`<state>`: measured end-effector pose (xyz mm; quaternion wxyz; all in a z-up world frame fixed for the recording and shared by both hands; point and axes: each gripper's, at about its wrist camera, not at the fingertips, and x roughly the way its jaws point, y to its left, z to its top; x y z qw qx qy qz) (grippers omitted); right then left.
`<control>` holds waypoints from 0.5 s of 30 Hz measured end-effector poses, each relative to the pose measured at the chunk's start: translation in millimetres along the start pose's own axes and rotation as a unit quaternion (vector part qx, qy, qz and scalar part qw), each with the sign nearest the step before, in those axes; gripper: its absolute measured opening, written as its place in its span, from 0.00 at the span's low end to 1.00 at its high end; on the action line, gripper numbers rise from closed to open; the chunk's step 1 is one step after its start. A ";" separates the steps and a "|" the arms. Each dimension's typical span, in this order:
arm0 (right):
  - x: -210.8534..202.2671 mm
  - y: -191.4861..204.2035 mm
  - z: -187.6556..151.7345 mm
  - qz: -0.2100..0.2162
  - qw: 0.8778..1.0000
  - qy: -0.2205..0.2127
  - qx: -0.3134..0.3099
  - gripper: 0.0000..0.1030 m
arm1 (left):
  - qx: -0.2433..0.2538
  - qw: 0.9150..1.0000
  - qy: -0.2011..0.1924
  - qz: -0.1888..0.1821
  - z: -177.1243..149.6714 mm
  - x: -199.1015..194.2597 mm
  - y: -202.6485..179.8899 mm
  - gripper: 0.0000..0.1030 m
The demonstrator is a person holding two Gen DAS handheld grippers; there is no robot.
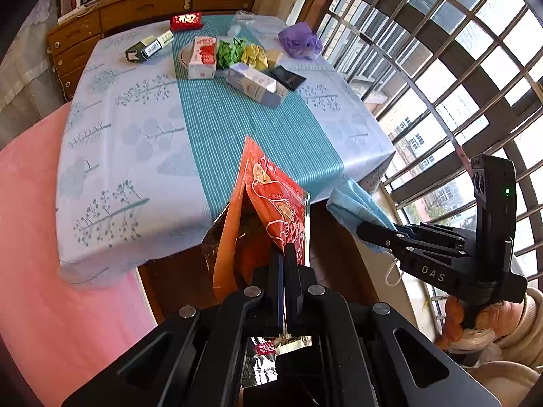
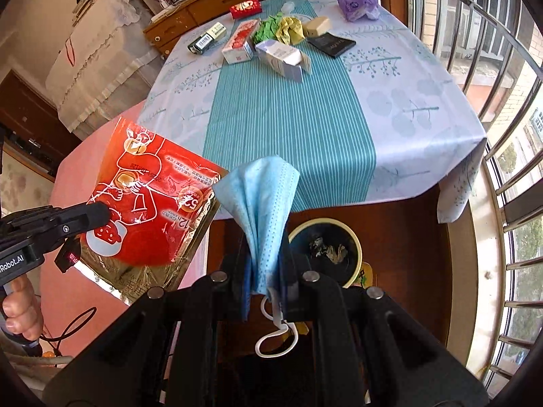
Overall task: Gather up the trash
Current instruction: 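Lower both held items over the trash bin and open both grippers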
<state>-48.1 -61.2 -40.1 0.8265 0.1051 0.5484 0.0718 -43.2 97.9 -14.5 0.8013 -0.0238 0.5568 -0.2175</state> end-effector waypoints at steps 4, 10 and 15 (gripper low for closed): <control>22.2 -15.0 -26.5 -0.011 0.999 0.036 0.013 0.10 | 0.001 1.000 0.023 -0.005 -23.6 31.6 -10.8 0.00; 73.8 -43.3 -62.5 -0.025 0.995 0.085 0.044 0.10 | -0.011 0.998 0.058 -0.004 -54.5 96.1 -15.1 0.00; 128.1 -72.6 -84.5 -0.034 0.990 0.114 0.077 0.10 | -0.026 0.997 0.073 0.011 -75.0 162.3 -9.1 0.00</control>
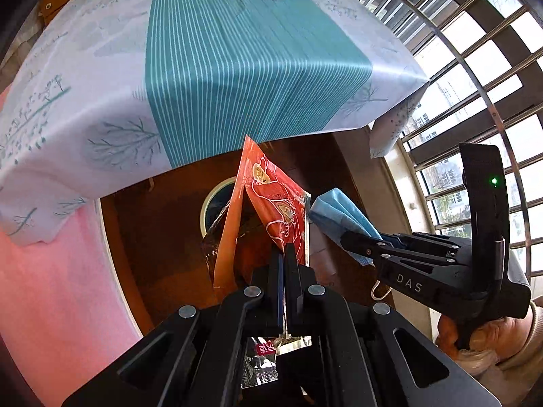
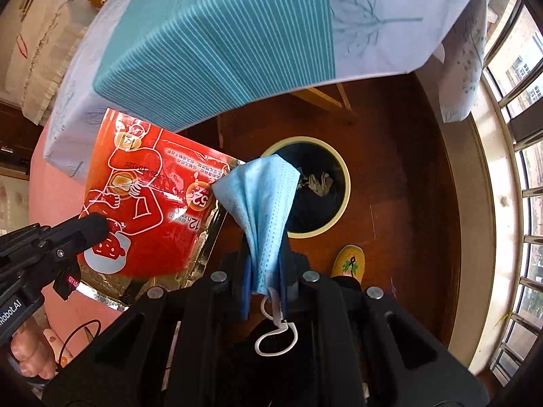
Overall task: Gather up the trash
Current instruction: 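Lower both held items over the trash bin and open both grippers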
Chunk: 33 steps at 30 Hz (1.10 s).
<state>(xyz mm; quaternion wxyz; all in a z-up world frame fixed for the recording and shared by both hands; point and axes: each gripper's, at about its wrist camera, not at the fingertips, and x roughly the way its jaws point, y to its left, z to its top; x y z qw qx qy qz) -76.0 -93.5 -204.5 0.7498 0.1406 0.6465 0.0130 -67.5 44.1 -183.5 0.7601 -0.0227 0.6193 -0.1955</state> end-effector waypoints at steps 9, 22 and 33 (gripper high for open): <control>128.9 -42.8 5.5 -0.010 1.000 0.023 0.001 0.10 | -0.017 0.999 0.006 0.033 -3.1 149.7 27.4 0.00; 246.0 -72.6 5.5 -0.051 0.996 0.012 -0.074 0.10 | -0.035 0.998 0.013 0.054 -18.4 318.7 68.7 0.01; 289.2 -74.8 8.8 -0.058 0.993 0.002 -0.107 0.39 | -0.051 0.995 0.032 0.081 -22.0 384.1 84.0 0.69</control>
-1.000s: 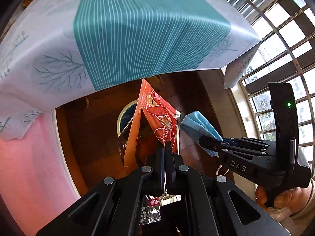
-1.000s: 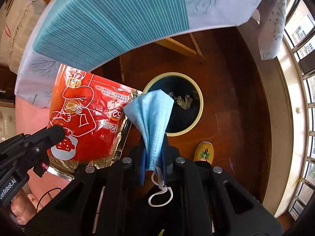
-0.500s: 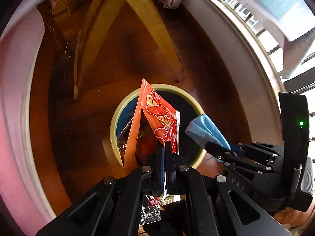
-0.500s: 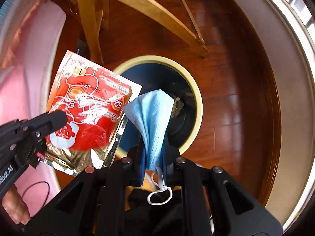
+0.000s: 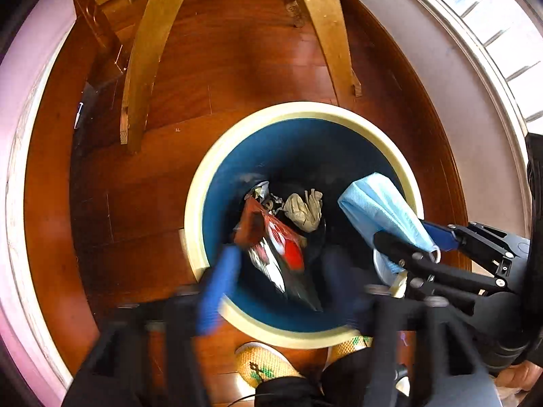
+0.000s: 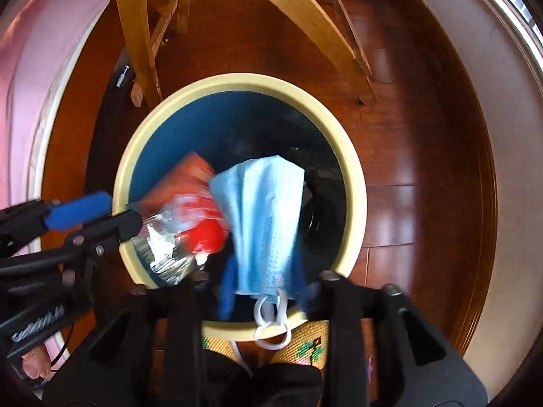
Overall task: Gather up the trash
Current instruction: 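Lower both held items over the trash bin and open both grippers, then raise both tools back toward the table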
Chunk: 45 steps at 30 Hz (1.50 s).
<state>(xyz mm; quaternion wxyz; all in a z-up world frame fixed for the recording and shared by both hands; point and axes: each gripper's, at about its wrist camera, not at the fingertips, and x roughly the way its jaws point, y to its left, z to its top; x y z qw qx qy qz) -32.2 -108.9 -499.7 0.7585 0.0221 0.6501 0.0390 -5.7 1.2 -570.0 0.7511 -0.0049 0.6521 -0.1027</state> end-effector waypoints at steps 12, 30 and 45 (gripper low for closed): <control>22.1 -15.8 8.2 -0.010 1.000 -0.010 0.011 0.51 | 0.005 1.000 -0.013 0.026 0.4 -7.8 16.9 0.72; -115.9 0.6 11.6 0.006 0.999 -0.005 0.044 0.51 | -0.037 0.999 -0.018 0.015 -5.9 -162.2 0.7 0.72; -372.6 54.9 36.9 0.022 0.994 -0.094 0.044 0.51 | -0.039 0.992 -0.120 0.005 18.3 -447.2 -16.4 0.72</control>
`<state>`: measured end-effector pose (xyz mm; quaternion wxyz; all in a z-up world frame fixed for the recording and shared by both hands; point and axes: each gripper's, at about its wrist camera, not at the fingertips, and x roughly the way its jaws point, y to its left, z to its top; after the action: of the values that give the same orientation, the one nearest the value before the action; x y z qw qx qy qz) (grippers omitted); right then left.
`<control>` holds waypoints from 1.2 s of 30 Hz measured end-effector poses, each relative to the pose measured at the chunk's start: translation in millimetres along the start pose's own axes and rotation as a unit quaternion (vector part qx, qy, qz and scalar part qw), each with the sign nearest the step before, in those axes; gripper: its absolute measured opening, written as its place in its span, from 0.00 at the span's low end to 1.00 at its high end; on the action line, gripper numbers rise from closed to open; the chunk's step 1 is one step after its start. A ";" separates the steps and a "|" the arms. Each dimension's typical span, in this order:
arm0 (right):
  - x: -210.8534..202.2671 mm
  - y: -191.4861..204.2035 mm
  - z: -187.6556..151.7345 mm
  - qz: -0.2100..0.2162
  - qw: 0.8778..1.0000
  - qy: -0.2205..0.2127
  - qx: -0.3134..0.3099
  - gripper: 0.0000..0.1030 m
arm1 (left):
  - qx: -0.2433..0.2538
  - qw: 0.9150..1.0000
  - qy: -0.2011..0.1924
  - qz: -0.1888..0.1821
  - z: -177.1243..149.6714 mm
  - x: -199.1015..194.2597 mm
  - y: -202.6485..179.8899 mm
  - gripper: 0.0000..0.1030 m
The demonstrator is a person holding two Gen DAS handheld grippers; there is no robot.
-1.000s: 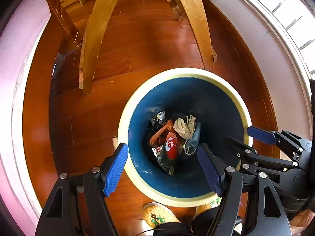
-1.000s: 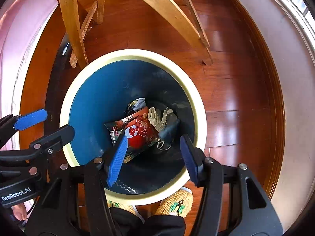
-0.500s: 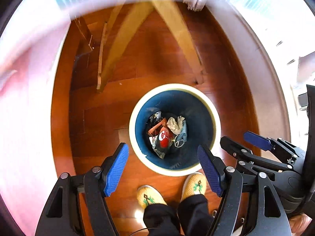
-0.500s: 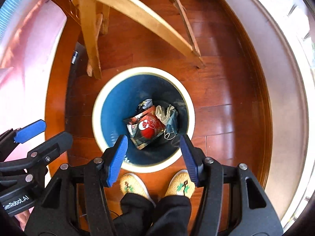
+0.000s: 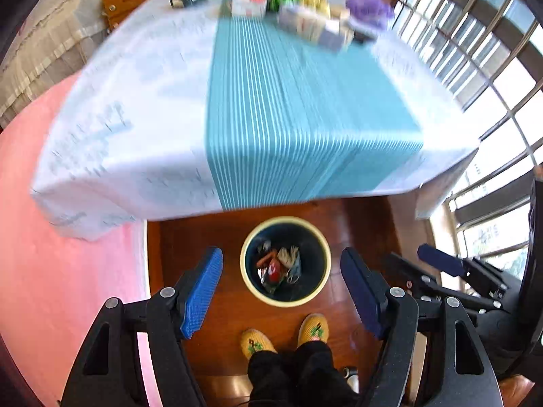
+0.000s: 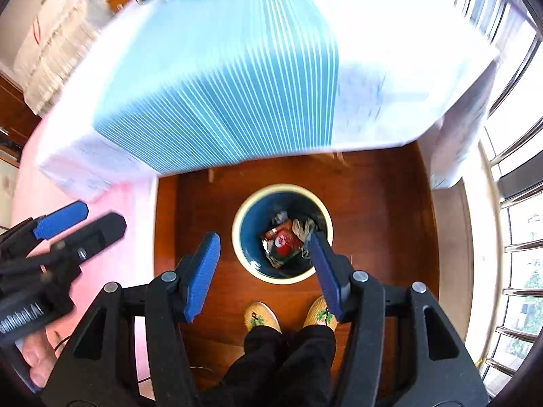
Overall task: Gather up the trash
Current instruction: 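Raise both tools back toward the table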
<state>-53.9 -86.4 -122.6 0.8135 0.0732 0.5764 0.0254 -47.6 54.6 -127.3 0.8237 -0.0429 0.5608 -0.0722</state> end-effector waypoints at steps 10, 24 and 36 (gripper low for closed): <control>-134.6 42.7 41.3 0.007 0.996 -0.091 -0.012 0.51 | 0.016 0.994 -0.111 -0.009 58.3 -149.8 2.9 0.72; -212.9 58.7 100.7 0.003 0.983 -0.182 -0.006 0.51 | 0.035 0.981 -0.191 -0.014 118.1 -235.6 -4.1 0.72; -177.9 21.4 195.7 -0.008 0.983 -0.180 -0.027 0.51 | 0.001 0.986 -0.164 -0.009 208.7 -174.4 2.8 0.72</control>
<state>71.7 -105.2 110.4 0.9059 0.0503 0.4199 0.0210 83.7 84.5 109.0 0.9037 -0.0585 0.4179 -0.0720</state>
